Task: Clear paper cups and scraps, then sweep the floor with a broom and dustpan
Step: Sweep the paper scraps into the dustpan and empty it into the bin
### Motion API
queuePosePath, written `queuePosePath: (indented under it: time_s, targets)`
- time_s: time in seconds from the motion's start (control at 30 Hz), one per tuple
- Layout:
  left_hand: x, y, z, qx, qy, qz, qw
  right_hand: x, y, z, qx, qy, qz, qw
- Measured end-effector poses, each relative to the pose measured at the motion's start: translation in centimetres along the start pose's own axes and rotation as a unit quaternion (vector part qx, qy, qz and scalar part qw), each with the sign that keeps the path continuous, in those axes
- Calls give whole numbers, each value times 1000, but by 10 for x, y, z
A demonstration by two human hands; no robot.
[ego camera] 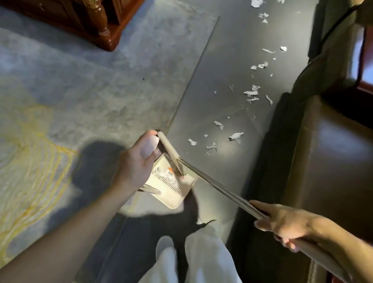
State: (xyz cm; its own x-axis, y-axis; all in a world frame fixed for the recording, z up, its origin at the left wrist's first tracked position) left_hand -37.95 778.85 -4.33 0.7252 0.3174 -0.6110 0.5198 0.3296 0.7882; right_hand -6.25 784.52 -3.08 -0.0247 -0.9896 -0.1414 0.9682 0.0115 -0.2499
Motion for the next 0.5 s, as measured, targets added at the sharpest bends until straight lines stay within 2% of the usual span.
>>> queuePosePath:
  time_s: [0.07, 0.23, 0.37, 0.43, 0.5]
  targets:
    - [11, 9, -23, -3, -3, -20, 1000, -19, 14, -1, -3, 6, -4, 1000]
    - [36, 32, -75, 4, -10, -31, 999, -115, 23, -32, 48, 113, 35, 992]
    - [48, 44, -113, -18, -3, -46, 999, -179, 30, -59, 74, 163, 27, 983]
    - [56, 52, -127, -28, -5, -38, 999, -201, 32, -74, 82, 161, 40, 983]
    - [63, 59, -139, -36, -6, -30, 999, -208, 37, -85, 88, 122, 21, 988]
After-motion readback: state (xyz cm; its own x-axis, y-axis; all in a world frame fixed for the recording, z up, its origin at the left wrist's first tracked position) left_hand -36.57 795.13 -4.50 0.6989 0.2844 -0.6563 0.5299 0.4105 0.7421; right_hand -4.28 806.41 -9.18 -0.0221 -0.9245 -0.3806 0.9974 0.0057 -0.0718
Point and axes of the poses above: each hand's wrist, its own z-axis away from the middle knuckle, its own x-axis out of the palm, y = z × x, the point moved 5 cm from there along -z, towards the middle knuckle, and after that the axes turned 3 degrees about -y, right-handed, at the moved point
